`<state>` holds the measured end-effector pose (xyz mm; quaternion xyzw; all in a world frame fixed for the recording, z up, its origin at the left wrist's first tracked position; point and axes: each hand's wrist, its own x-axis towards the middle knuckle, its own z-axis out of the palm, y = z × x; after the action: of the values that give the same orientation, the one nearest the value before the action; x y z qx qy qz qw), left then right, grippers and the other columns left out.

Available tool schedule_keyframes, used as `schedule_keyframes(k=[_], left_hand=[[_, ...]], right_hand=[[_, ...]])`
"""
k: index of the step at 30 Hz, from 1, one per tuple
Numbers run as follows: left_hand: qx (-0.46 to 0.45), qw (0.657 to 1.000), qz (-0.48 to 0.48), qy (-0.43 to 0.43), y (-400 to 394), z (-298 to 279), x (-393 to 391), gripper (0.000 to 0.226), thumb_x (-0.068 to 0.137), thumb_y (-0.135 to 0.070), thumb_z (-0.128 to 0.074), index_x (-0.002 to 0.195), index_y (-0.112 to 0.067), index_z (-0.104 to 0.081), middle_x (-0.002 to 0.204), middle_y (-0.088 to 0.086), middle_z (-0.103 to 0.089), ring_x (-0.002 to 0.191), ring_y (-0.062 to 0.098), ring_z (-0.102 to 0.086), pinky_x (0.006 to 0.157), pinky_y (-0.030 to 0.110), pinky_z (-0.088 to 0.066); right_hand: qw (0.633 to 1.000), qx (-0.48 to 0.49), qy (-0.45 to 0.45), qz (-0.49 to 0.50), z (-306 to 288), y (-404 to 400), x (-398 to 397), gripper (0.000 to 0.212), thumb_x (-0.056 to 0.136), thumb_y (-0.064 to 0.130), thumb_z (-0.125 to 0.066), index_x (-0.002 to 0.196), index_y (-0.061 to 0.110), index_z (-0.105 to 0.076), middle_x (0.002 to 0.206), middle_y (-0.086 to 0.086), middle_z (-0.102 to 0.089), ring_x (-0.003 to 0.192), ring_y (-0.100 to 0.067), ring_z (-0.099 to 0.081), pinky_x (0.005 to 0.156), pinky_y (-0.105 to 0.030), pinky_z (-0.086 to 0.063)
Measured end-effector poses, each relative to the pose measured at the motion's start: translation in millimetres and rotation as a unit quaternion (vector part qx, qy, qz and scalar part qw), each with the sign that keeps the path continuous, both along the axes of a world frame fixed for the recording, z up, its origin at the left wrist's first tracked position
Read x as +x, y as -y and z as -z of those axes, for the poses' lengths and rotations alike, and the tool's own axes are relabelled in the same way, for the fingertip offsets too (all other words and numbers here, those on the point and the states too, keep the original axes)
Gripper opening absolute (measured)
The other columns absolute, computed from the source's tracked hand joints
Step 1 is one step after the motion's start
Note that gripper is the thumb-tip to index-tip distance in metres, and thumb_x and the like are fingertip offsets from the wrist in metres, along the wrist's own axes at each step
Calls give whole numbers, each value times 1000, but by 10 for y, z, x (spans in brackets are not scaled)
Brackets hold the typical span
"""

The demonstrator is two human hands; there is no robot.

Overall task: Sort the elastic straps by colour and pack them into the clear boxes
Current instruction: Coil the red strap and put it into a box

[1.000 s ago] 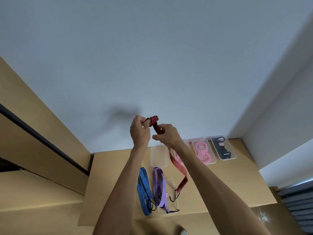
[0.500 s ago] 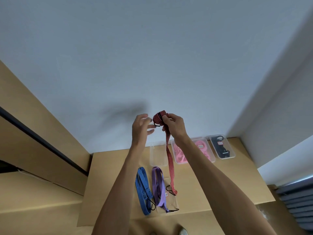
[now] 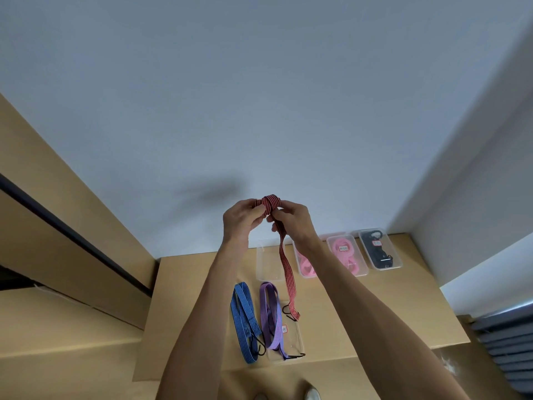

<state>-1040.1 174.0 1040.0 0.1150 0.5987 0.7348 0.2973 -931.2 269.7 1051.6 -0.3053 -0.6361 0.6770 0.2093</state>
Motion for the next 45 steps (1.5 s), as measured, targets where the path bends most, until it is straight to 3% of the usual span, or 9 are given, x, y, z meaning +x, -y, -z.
schedule_keyframes(k=[5, 8, 13, 16, 20, 28, 32, 42, 45], left_hand=[[-69, 978, -72, -186, -54, 71, 58, 19, 75, -10, -79, 89, -20, -72, 82, -6, -74, 78, 7, -70, 70, 17, -57], [-106, 955, -109, -255, -53, 138, 54, 20, 76, -9, -79, 91, -19, -70, 81, -10, -70, 75, 2, -66, 66, 10, -50], [-125, 947, -52, -293, -9, 256, -17, 25, 77, -1, -75, 101, -10, -73, 91, -1, -73, 82, 13, -70, 74, 17, -55], [-117, 946, -21, -301, 50, 288, -47, 30, 77, -1, -76, 105, -12, -75, 92, -9, -73, 85, 6, -70, 80, 19, -55], [-94, 954, 67, -276, 135, 247, -109, 30, 80, -1, -69, 107, -12, -76, 98, -4, -76, 94, 12, -71, 87, 27, -56], [47, 982, 155, -93, 273, -102, -252, 32, 79, -3, -59, 104, -12, -77, 105, 16, -73, 100, 33, -70, 84, 37, -59], [126, 969, 210, -25, 274, -186, -222, 35, 82, -4, -50, 99, -13, -80, 99, 11, -72, 95, 29, -68, 73, 34, -58], [131, 979, 155, -23, 59, -275, -33, 32, 81, -8, -62, 113, -5, -66, 101, 10, -70, 96, 25, -67, 85, 35, -56], [111, 989, 88, -52, -21, -295, 5, 29, 78, -9, -68, 106, -11, -72, 103, 12, -72, 98, 25, -68, 93, 40, -56]], right_hand=[[999, -10, 54, 2, -41, 51, -22, 19, 86, 3, -53, 89, 4, -72, 67, -9, -68, 52, -18, -55, 51, -25, -43], [996, 12, 90, 25, -21, 104, -17, 26, 87, 14, -64, 112, 7, -60, 72, -12, -70, 57, -18, -59, 60, -31, -50], [973, 201, 116, 3, -21, 147, -16, 37, 76, 2, -68, 111, 12, -67, 83, 5, -68, 72, -5, -63, 67, -20, -49], [939, 323, 115, -38, -63, 113, -10, 38, 78, -14, -57, 108, 4, -73, 103, -11, -62, 88, -24, -66, 83, -32, -55], [928, 360, 71, -60, -123, -38, 2, 27, 82, -11, -57, 97, 2, -76, 95, -11, -64, 81, -23, -62, 75, -29, -50], [971, 238, -21, -27, -221, -72, -1, 14, 91, 7, -67, 101, 9, -76, 94, -3, -70, 87, -13, -65, 80, -21, -49], [990, 77, -82, -88, -320, -118, 17, 9, 95, 17, -66, 101, 12, -68, 75, -10, -66, 68, -19, -54, 66, -28, -44], [994, 58, -93, -4, -223, -60, -25, 18, 92, -4, -42, 91, -9, -59, 70, -13, -53, 61, -18, -45, 54, -26, -39], [996, 7, -87, 5, -185, -5, -31, 27, 96, 13, -40, 95, -7, -58, 71, -9, -60, 61, -18, -50, 54, -28, -42]])
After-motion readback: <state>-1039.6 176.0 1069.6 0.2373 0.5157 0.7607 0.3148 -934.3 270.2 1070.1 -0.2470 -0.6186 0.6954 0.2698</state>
